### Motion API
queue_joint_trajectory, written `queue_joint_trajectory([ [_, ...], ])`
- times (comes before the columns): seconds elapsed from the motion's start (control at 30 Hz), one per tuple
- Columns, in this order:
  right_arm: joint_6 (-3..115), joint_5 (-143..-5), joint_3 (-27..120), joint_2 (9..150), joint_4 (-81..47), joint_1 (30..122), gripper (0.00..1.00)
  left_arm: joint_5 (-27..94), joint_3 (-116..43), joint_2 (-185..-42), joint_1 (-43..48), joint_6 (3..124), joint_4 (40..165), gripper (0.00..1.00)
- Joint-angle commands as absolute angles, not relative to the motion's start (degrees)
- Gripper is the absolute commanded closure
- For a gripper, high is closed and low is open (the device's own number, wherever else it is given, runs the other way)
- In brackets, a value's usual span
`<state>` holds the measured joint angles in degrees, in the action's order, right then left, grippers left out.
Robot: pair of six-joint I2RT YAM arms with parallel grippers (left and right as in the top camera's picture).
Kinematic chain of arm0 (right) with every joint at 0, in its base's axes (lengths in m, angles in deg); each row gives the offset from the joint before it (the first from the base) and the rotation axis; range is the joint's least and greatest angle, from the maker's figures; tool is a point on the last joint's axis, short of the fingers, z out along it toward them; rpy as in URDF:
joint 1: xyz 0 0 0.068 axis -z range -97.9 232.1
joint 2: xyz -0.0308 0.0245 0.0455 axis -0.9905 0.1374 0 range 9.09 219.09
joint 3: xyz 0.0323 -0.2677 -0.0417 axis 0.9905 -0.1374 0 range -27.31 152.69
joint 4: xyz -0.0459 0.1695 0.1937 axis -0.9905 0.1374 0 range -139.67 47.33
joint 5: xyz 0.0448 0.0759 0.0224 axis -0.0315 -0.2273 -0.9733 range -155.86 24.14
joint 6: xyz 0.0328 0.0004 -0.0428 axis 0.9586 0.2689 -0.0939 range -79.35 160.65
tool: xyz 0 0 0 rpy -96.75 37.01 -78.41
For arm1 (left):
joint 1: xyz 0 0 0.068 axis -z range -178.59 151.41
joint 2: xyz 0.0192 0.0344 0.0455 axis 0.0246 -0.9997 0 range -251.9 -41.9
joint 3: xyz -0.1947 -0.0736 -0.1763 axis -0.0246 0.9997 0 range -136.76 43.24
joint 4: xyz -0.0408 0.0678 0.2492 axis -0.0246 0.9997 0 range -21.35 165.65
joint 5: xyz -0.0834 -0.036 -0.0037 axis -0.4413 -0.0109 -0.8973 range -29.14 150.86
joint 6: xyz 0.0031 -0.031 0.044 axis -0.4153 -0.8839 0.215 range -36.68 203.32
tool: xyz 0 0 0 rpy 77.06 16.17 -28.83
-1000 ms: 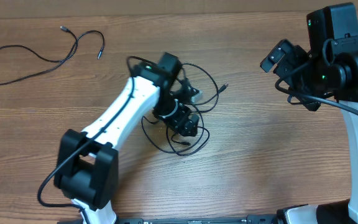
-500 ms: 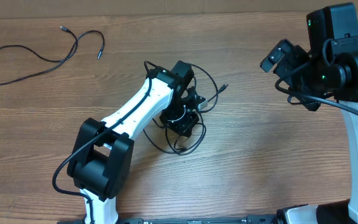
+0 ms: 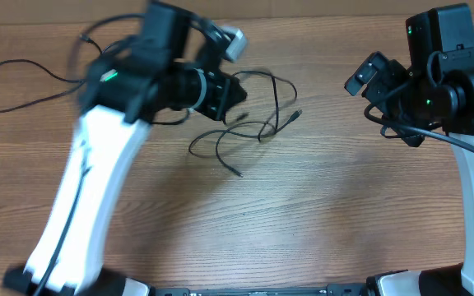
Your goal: Untangle cables
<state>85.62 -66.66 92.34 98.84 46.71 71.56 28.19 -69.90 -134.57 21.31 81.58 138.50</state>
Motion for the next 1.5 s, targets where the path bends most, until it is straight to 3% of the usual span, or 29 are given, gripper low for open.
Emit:
queue_joint_trajectory([
  [0.0,85.34,-65.89,92.69,98.80,46.49,71.58,0.00,27.25,-73.22,-129.15,18.43,73.62,136.27,0.96],
  [0.2,85.34,-65.89,92.69,98.80,46.49,71.58,0.00,27.93,-73.55,-122.11,12.61,59.68,128.33,0.96],
  [0.33,85.34,-65.89,92.69,98.80,46.49,71.58,0.00,25.59,-73.55,-119.27,11.28,57.23,123.39,0.96],
  [0.4,85.34,-65.89,92.69,98.80,46.49,71.58,0.00,31.14,-73.55,-119.03,11.28,59.85,124.42,0.96],
  [0.6,85.34,-65.89,92.69,98.80,46.49,71.58,0.00,63.07,-73.50,-121.69,11.28,60.33,140.00,0.96],
  [0.73,85.34,-65.89,92.69,98.80,46.49,71.58,0.00,64.04,-73.50,-124.45,11.28,60.71,146.45,0.96],
  [1.0,85.34,-65.89,92.69,98.80,46.47,71.58,0.00,42.51,-73.66,-125.08,11.28,68.86,143.17,0.96],
  [1.17,85.34,-65.89,92.69,98.80,46.49,71.58,0.00,11.10,-74.03,-120.56,11.28,67.42,125.21,0.96],
  [1.47,85.34,-65.89,92.69,98.80,46.49,71.58,0.00,6.86,-74.03,-113.30,11.28,65.45,102.19,0.96],
])
